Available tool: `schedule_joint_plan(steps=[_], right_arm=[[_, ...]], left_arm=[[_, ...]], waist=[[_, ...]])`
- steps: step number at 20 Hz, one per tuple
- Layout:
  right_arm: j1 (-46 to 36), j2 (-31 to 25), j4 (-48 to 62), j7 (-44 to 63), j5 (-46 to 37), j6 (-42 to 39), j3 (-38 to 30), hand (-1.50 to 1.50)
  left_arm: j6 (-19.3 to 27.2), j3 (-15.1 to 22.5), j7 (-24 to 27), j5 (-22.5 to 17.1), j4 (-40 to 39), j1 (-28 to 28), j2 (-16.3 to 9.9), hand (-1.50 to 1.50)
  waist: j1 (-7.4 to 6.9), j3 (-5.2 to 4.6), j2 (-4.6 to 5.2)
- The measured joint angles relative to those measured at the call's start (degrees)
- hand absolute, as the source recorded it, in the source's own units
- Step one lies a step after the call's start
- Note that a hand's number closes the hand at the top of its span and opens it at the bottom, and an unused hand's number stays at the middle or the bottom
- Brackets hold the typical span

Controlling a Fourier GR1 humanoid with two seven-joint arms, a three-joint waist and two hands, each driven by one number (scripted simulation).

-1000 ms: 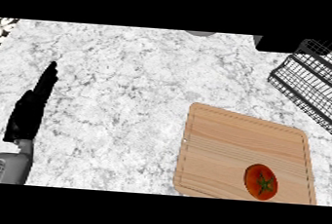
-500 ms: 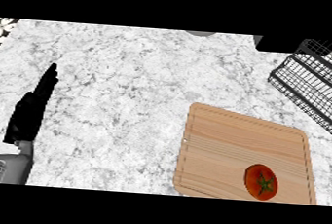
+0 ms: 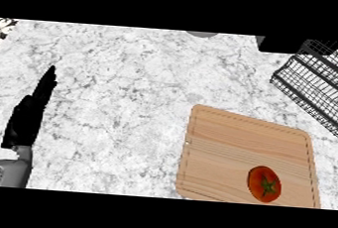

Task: Pick the can from the cutting board and place it in the tiered basket

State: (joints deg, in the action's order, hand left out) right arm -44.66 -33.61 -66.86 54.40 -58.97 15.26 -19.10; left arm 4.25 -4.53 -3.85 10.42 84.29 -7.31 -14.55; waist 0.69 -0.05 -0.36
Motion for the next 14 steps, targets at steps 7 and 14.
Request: schedule_joint_plan(steps=[7, 14], right_arm=[[9.3, 0.5, -20.3, 6.4, 4.6, -7.2, -5.8, -1.5], [26.8, 5.6, -46.1, 7.2, 12.0, -13.0, -13.2, -1.5]], left_arm=[[0.1, -1.0, 0.9, 0.0, -0.9, 0.5, -0.2, 0.0], [-0.6, -2.1, 0.9, -0.8, 0.1, 2.0, -0.9, 0.0]], waist=[[1.35, -0.03, -0.37], [2.28, 0.01, -0.58]])
